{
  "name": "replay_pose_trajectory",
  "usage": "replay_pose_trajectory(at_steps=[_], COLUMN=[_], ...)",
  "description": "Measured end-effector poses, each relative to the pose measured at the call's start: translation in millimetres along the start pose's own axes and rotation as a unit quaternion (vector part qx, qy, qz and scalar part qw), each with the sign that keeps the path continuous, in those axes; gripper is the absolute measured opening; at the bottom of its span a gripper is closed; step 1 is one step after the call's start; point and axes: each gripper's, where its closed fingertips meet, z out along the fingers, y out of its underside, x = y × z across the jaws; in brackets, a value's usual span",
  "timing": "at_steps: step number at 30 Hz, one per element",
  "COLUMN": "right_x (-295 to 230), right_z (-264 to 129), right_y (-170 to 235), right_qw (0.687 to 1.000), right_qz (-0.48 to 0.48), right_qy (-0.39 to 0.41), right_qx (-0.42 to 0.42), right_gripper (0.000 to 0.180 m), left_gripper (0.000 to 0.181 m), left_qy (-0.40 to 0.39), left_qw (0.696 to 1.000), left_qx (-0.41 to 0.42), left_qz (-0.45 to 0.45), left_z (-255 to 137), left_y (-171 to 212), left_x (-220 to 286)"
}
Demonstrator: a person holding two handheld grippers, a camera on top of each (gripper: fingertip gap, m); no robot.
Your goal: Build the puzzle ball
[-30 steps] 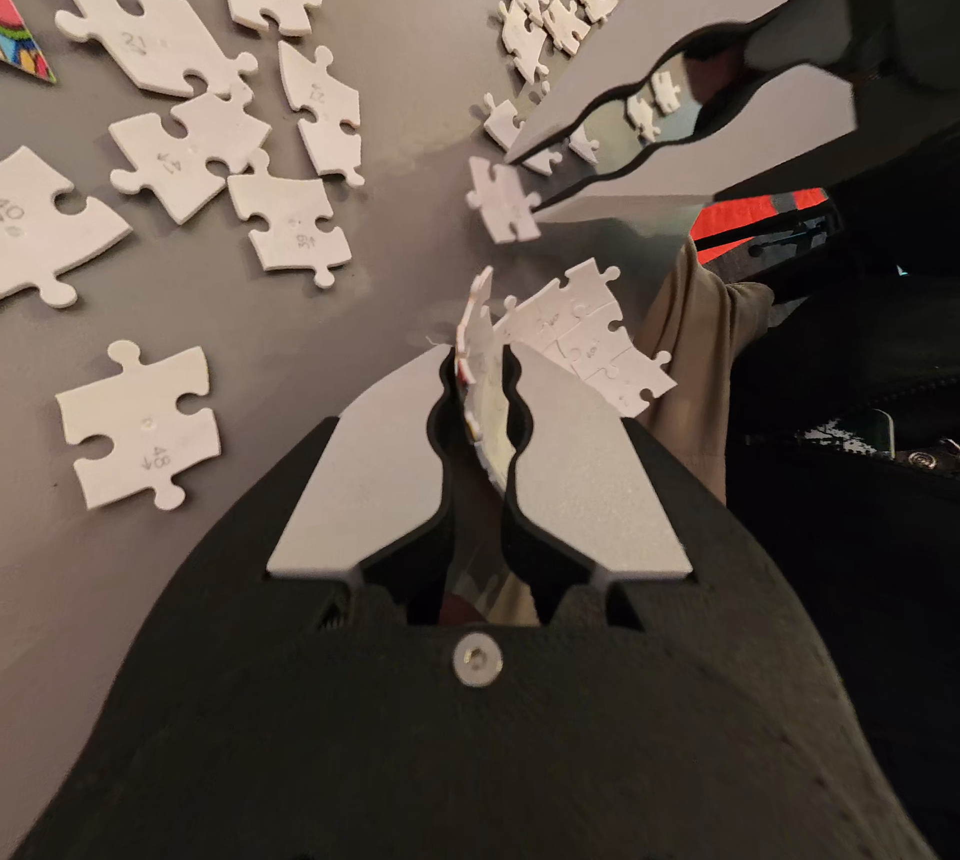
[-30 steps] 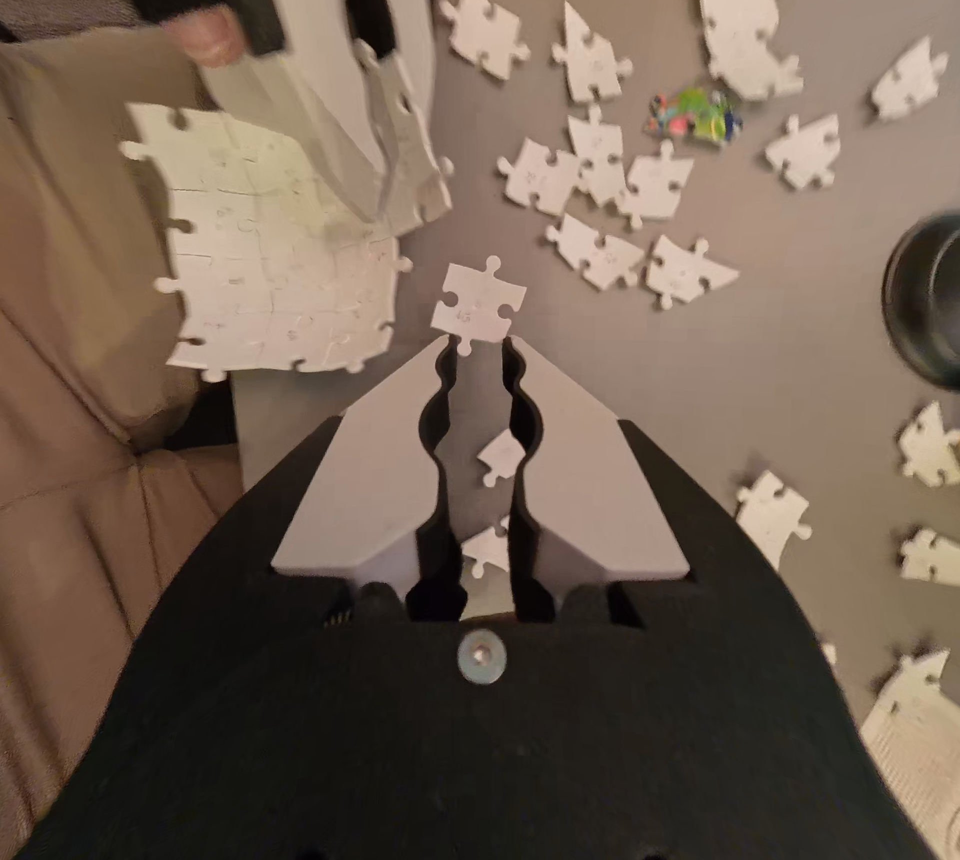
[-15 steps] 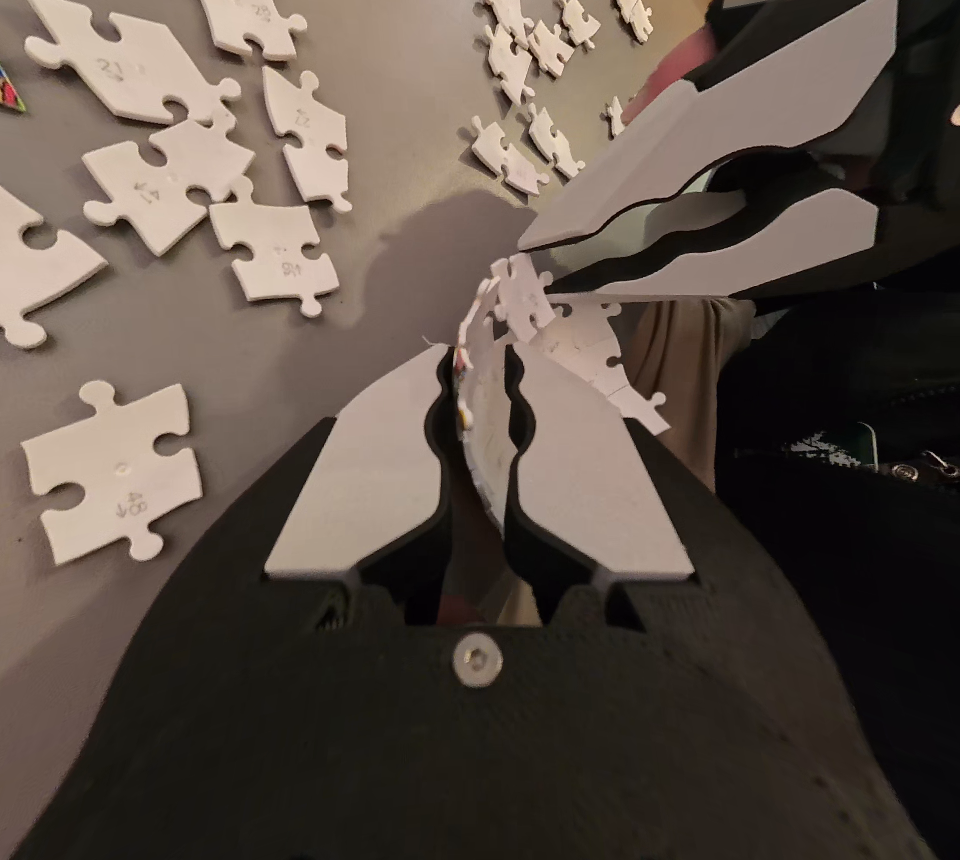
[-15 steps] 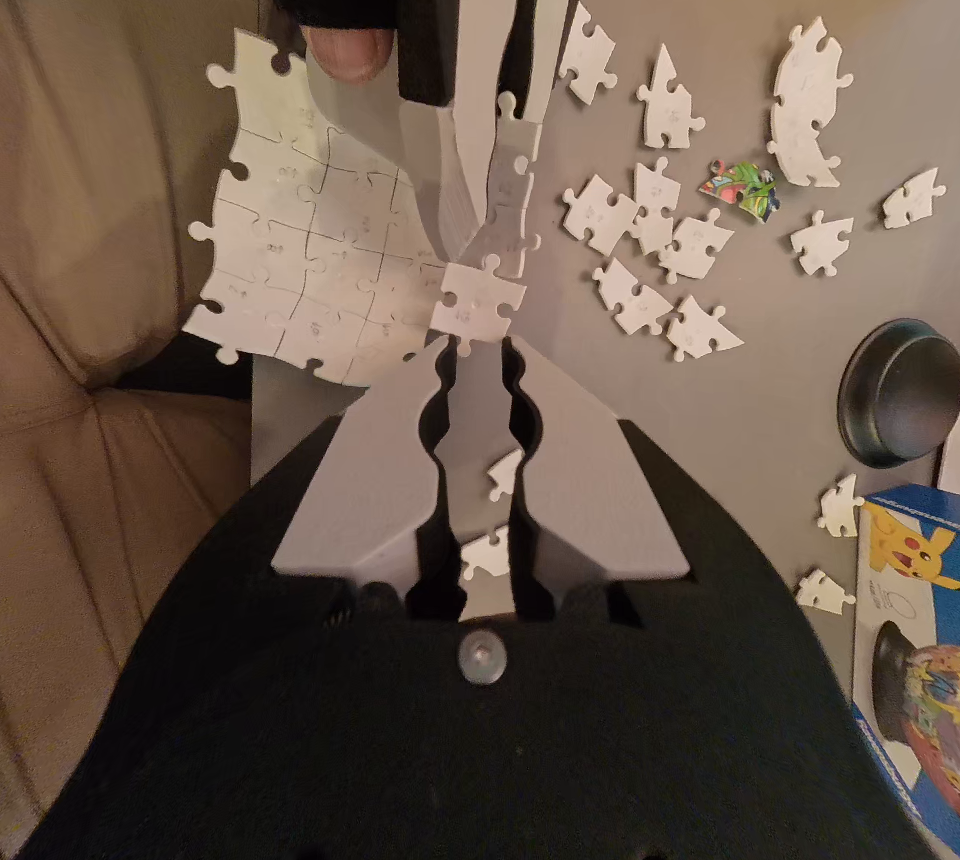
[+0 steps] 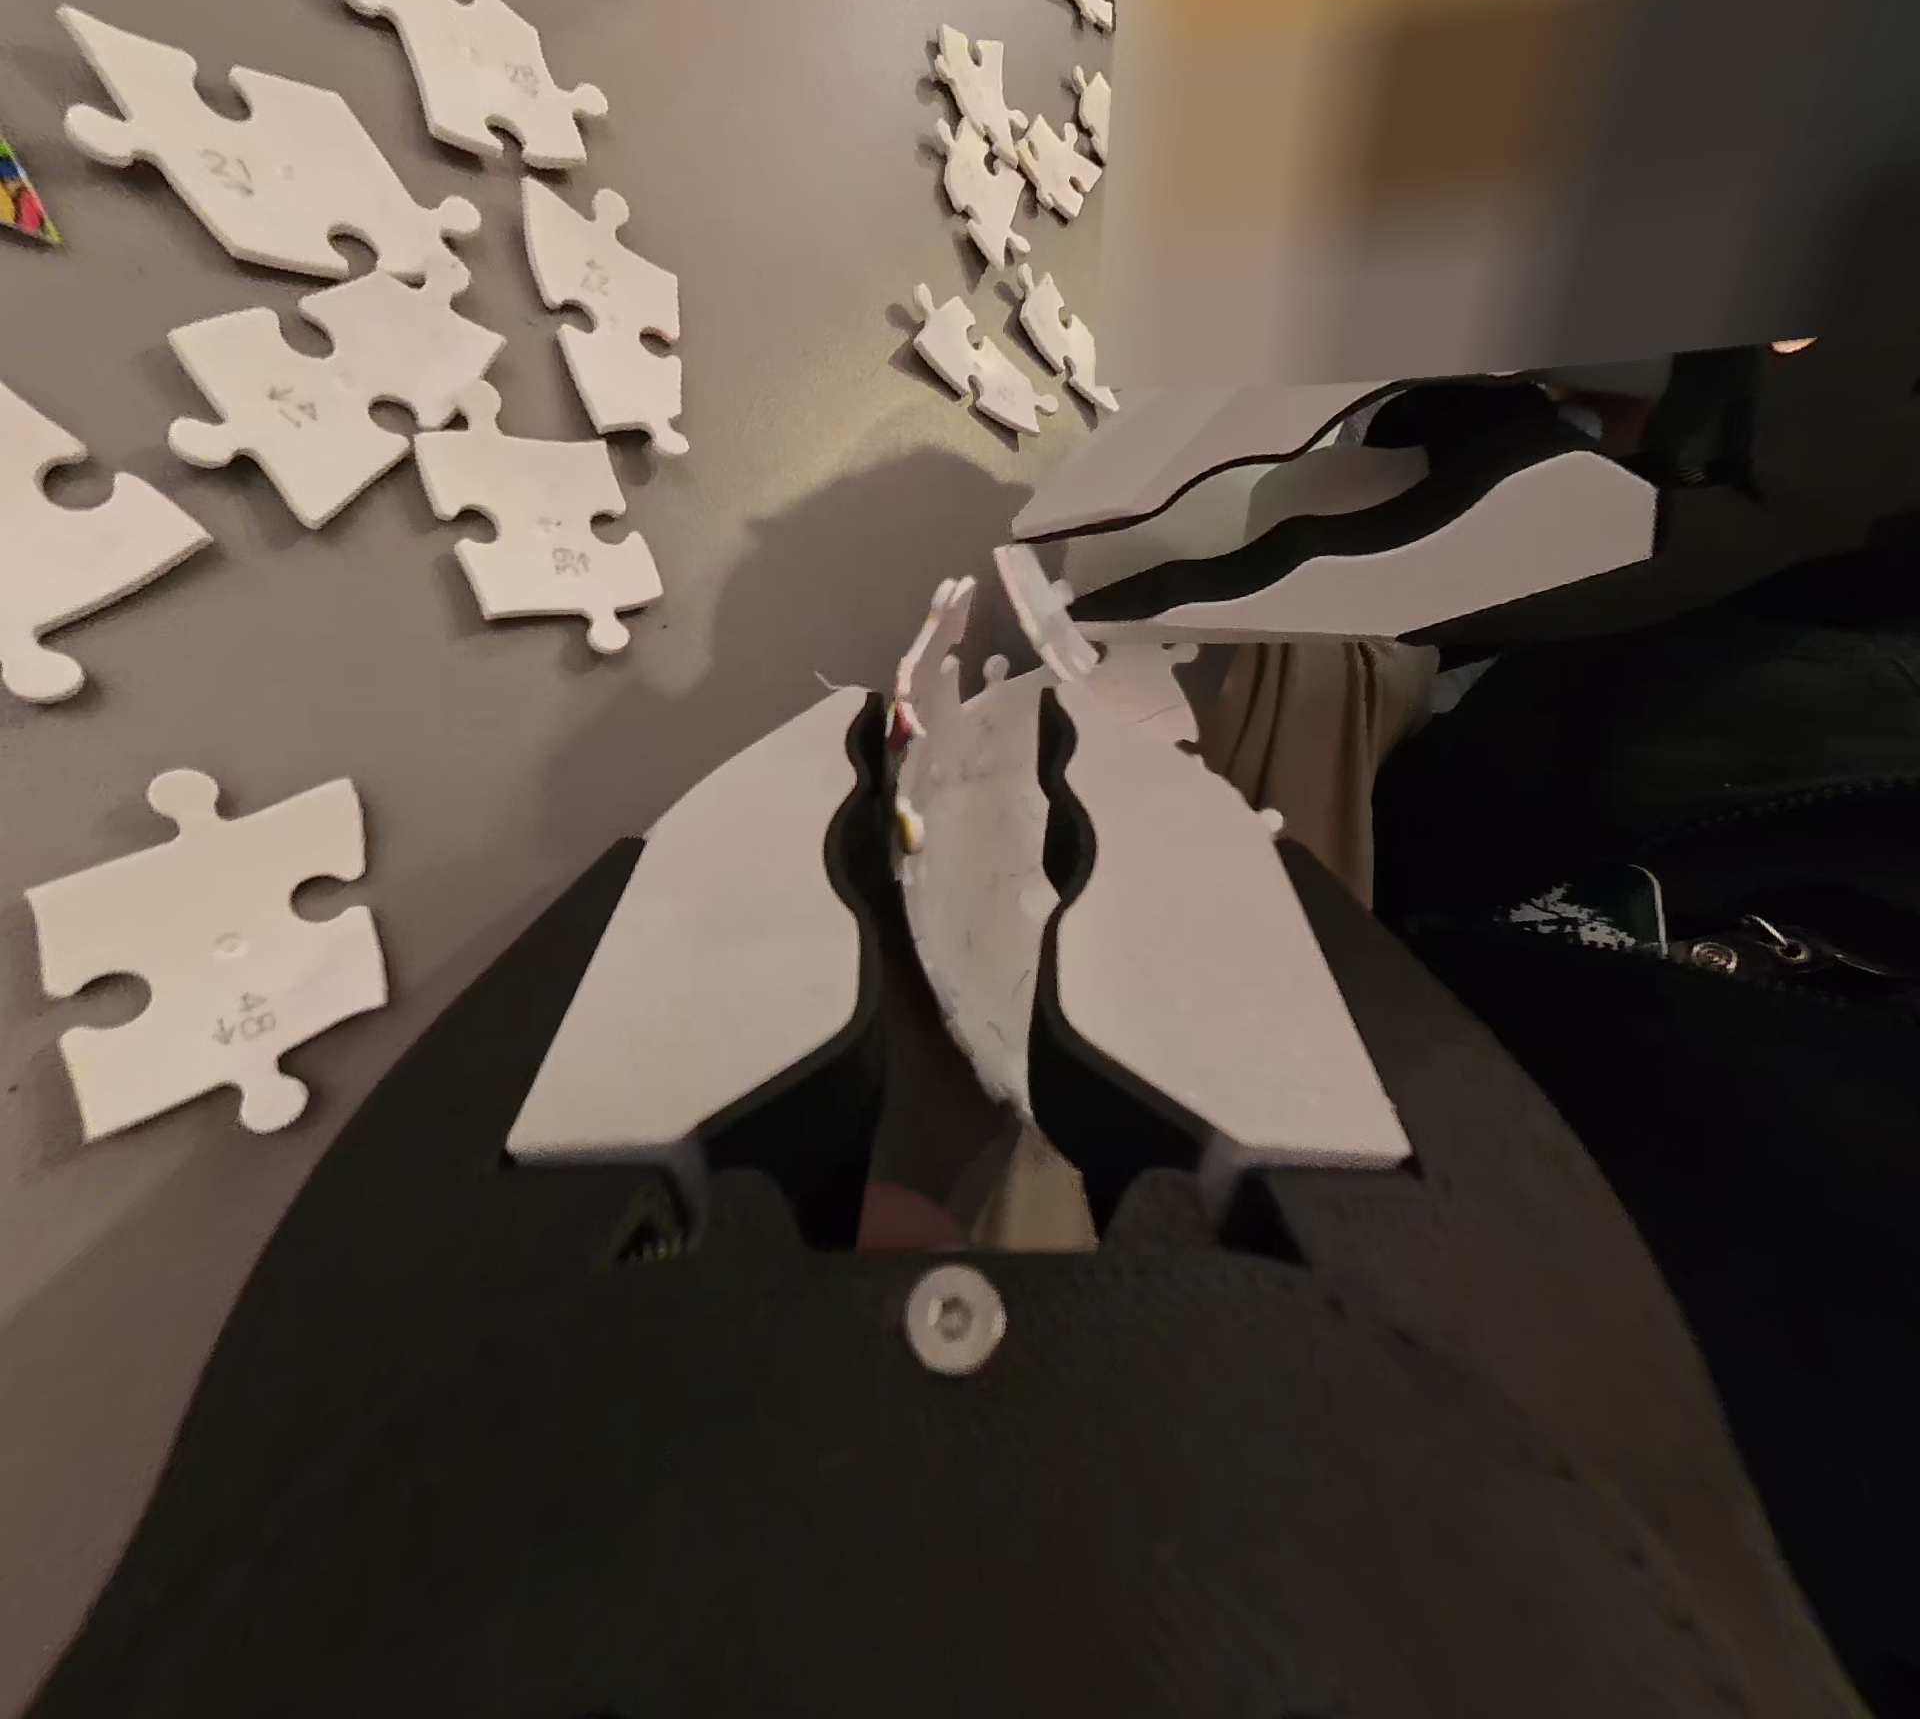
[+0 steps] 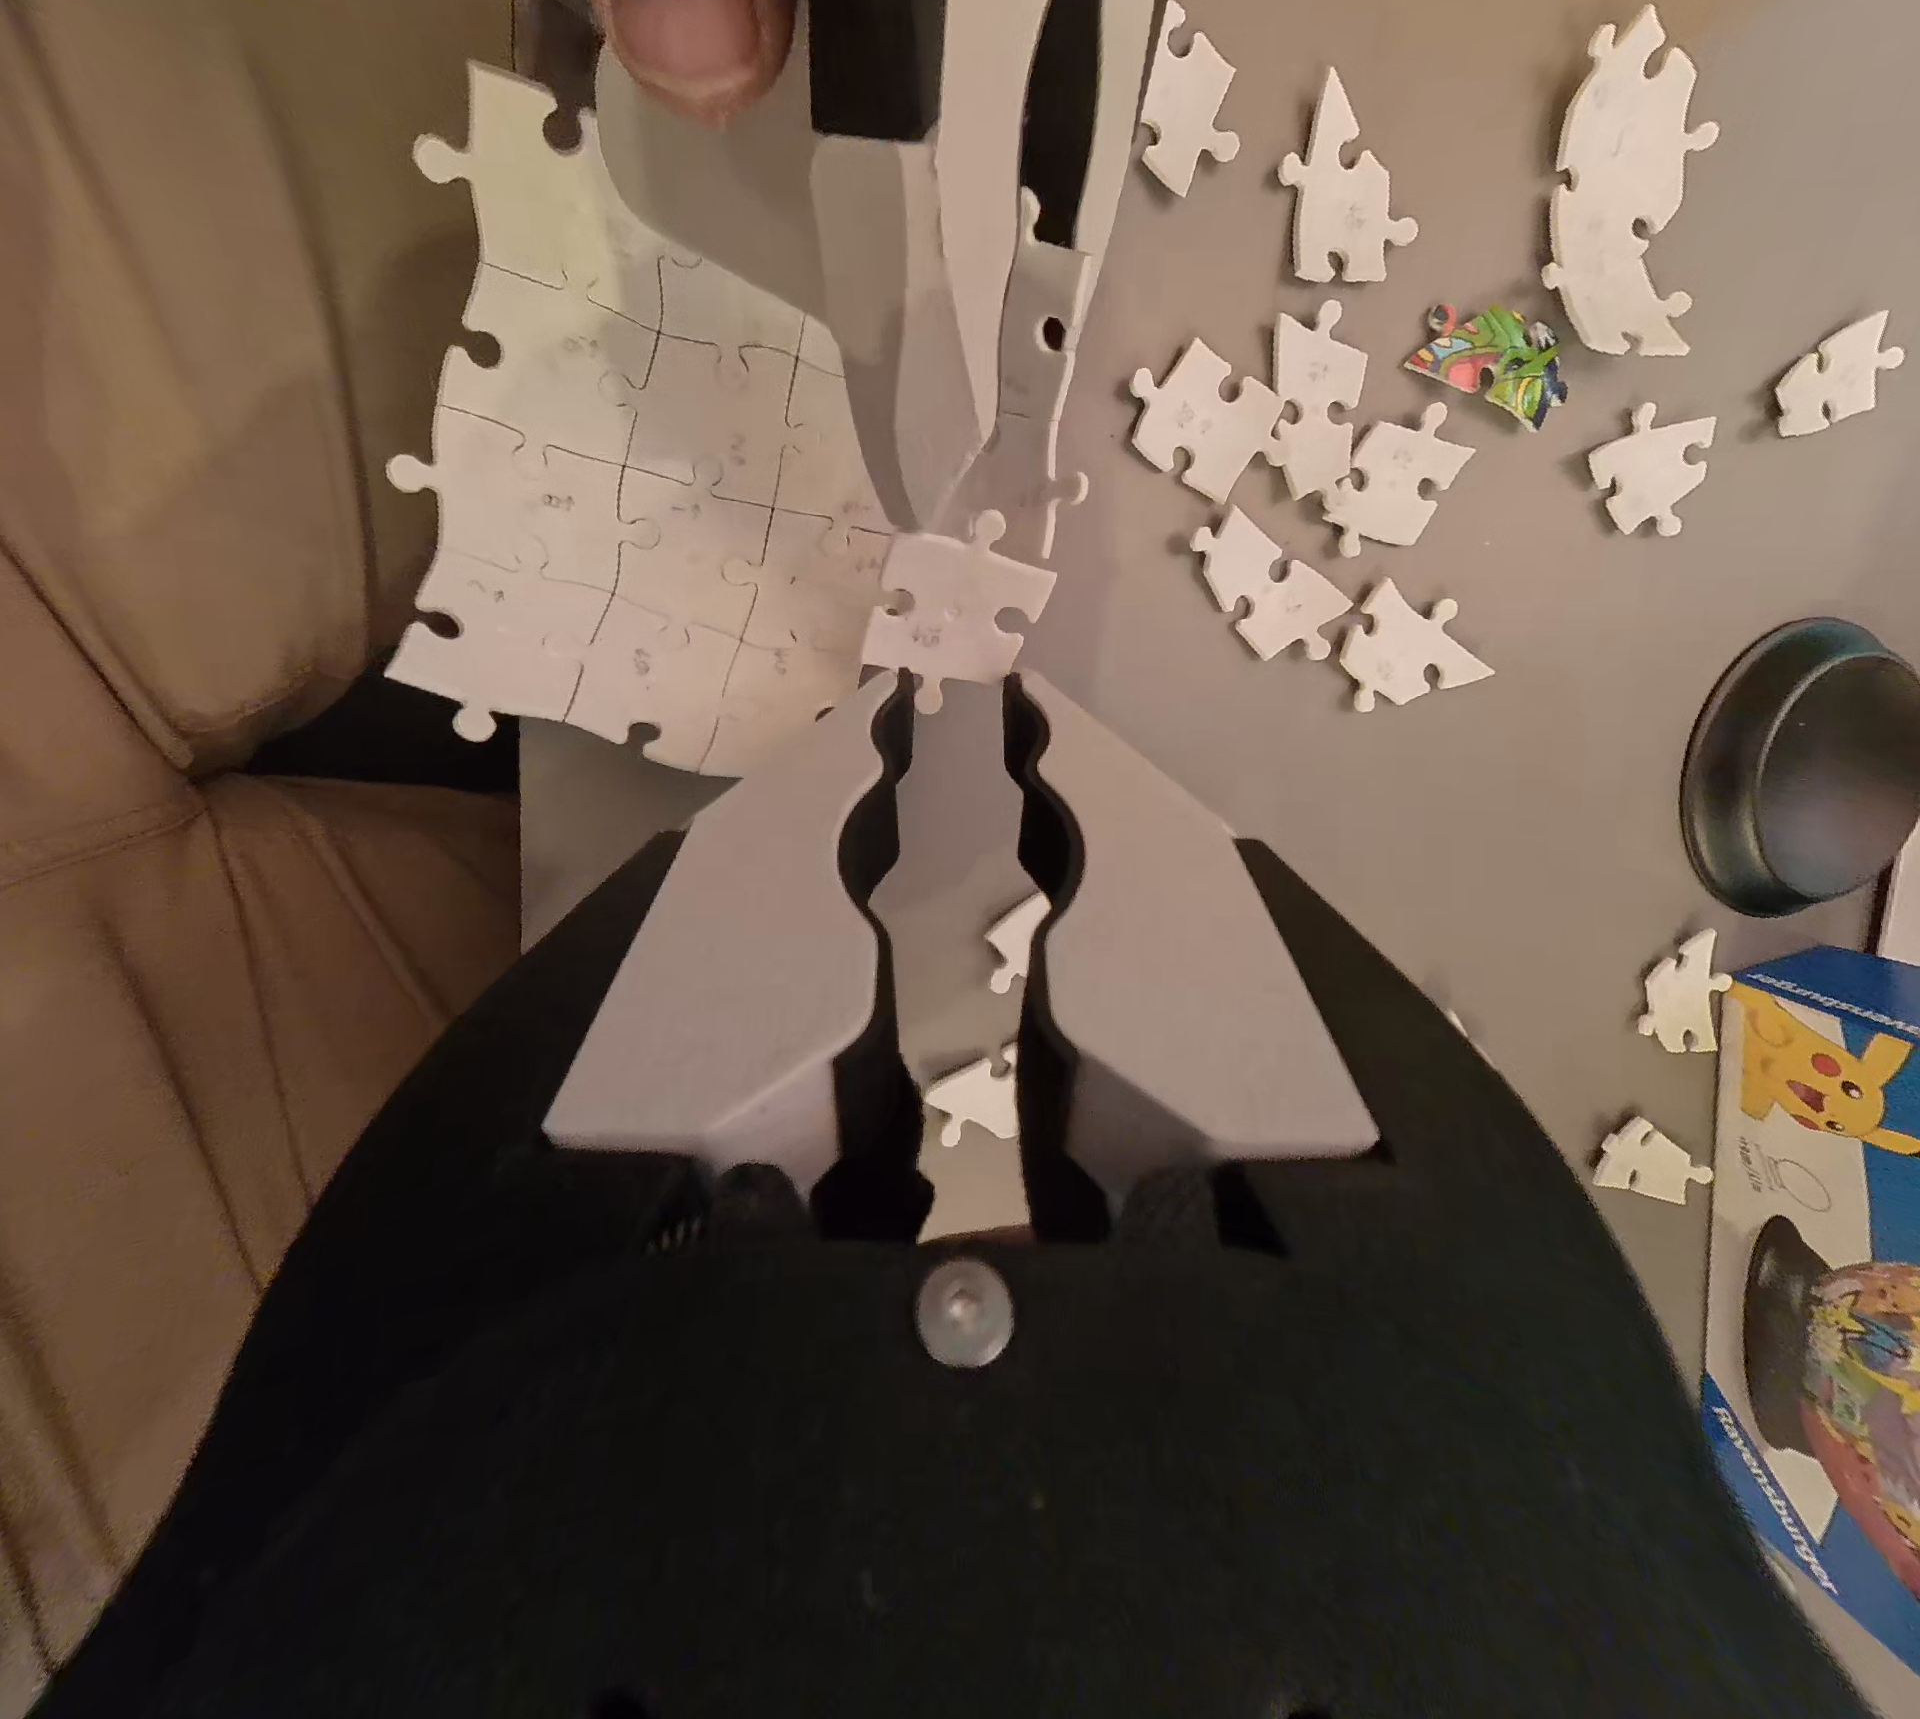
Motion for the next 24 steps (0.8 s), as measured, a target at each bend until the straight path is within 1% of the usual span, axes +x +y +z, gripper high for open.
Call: replay_pose_trajectory(at_steps=[6,13,15,22,24], right_x=[-1,-1,-2,-1,-1], right_z=[2,3,4,5,6], right_y=[2,2,2,2,3], right_qw=[1.000,1.000,1.000,1.000,1.000], right_qz=[-0.004,-0.009,-0.010,-0.009,-0.008], right_qy=[0.002,0.007,0.006,0.009,0.009], right_qx=[-0.008,-0.013,-0.014,-0.014,-0.013], right_gripper=[0.015,0.015,0.015,0.015,0.015], left_gripper=[0.032,0.038,0.036,0.018,0.017], left_qy=[0.030,0.020,0.006,-0.009,-0.011], left_qw=[0.999,1.000,1.000,1.000,1.000], left_qx=[0.011,-0.002,-0.012,-0.022,-0.023], left_qz=[-0.003,-0.001,0.002,-0.002,-0.001], left_z=[-1,4,7,11,11], left_y=[-2,0,3,5,5], left_x=[8,7,5,2,1])
